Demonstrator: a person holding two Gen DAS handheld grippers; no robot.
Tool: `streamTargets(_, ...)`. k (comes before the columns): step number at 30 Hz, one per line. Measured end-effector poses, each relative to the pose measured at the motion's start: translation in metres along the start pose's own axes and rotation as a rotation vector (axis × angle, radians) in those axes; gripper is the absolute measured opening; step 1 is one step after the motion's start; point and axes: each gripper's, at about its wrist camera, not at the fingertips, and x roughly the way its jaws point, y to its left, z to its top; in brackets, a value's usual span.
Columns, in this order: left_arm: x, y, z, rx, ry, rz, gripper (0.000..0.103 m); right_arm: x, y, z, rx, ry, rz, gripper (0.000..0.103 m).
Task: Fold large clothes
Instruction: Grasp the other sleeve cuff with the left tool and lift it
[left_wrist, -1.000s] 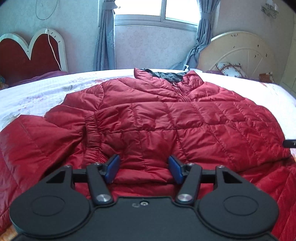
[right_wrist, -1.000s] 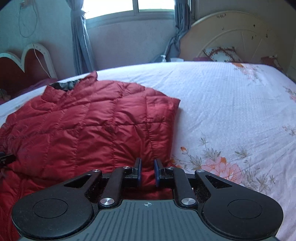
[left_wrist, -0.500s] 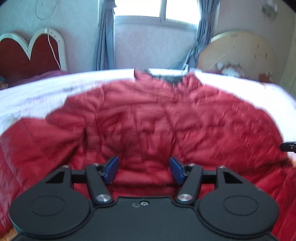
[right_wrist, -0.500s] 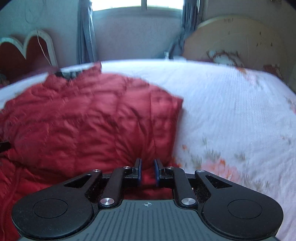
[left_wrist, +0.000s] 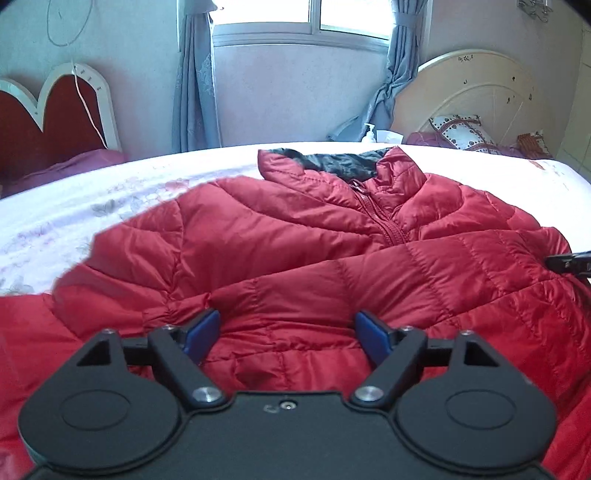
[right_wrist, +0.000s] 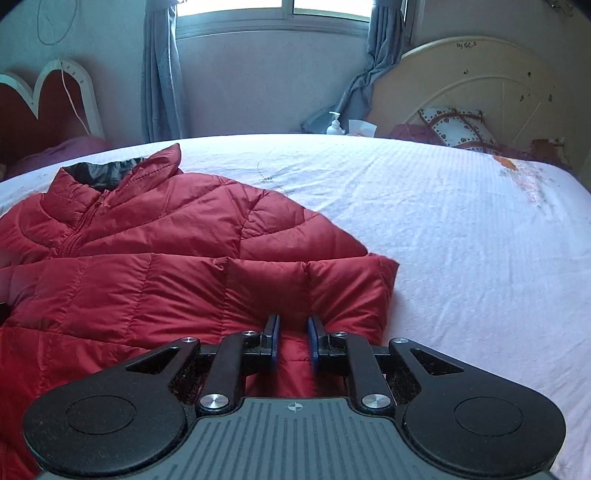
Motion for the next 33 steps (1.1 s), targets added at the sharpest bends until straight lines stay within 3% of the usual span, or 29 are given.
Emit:
streamTargets(1, -0.01, 0.001, -0.003, -0.009, -0.028, 0.007, 0.089, -0.01, -0.001, -0.002, 0.016, -0.02, 0.016, 0.014)
streamTargets(2, -0.021, 0.003, -0.007, -0.022, -0.061, 0.021, 0.095, -0.021, -0.002, -0.005, 0.031, -0.04, 0.033, 0.026)
streamTargets(3, -0.034, 0.005, -0.014, -0.036, -0.094, 0.047, 0.101, -0.033, -0.001, -0.01, 0.041, -0.06, 0.036, 0.082)
streamTargets(4, -0.048, 0.009, -0.022, -0.052, -0.119, 0.065, 0.1, -0.047, 0.001, -0.017, 0.043, -0.109, 0.031, 0.101)
streamTargets(5, -0.062, 0.014, -0.031, -0.074, -0.128, 0.073, 0.1, -0.063, 0.003, -0.025, 0.028, -0.167, 0.042, 0.102)
streamTargets(7, -0.092, 0.032, -0.051, -0.142, -0.14, 0.097, 0.097, -0.079, 0.009, -0.035, 0.008, -0.162, 0.06, 0.1)
streamTargets(8, -0.108, 0.044, -0.066, -0.197, -0.146, 0.112, 0.095, -0.084, 0.011, -0.041, 0.011, -0.153, 0.079, 0.091)
streamTargets(10, -0.139, 0.071, -0.092, -0.333, -0.146, 0.153, 0.08, -0.091, 0.014, -0.052, 0.024, -0.125, 0.102, 0.086)
streamTargets(14, -0.196, 0.124, -0.157, -0.587, -0.14, 0.279, 0.079, -0.099, 0.023, -0.072, 0.034, -0.08, 0.127, 0.086)
streamTargets(17, -0.232, 0.164, -0.206, -0.838, -0.147, 0.301, 0.078, -0.101, 0.032, -0.081, 0.017, -0.056, 0.151, 0.086)
streamTargets(21, -0.27, 0.194, -0.245, -1.088, -0.284, 0.329, 0.077, -0.102, 0.047, -0.08, -0.012, -0.047, 0.193, 0.086)
streamTargets(24, -0.273, 0.213, -0.267, -1.278, -0.409, 0.303, 0.08, -0.102, 0.055, -0.074, 0.007, -0.049, 0.22, 0.086)
streamTargets(26, -0.27, 0.223, -0.272, -1.355, -0.488, 0.295, 0.081, -0.102, 0.058, -0.069, 0.01, -0.057, 0.224, 0.086)
streamTargets(27, -0.268, 0.227, -0.271, -1.365, -0.503, 0.31, 0.075, -0.104, 0.06, -0.066, 0.009, -0.064, 0.227, 0.086)
streamTargets(30, -0.26, 0.244, -0.261, -1.373, -0.49, 0.357, 0.005, -0.106, 0.062, -0.06, 0.003, -0.085, 0.222, 0.086)
streamTargets(33, -0.265, 0.242, -0.222, -1.199, -0.531, 0.413, 0.005, -0.106, 0.059, -0.05, 0.019, -0.105, 0.209, 0.086)
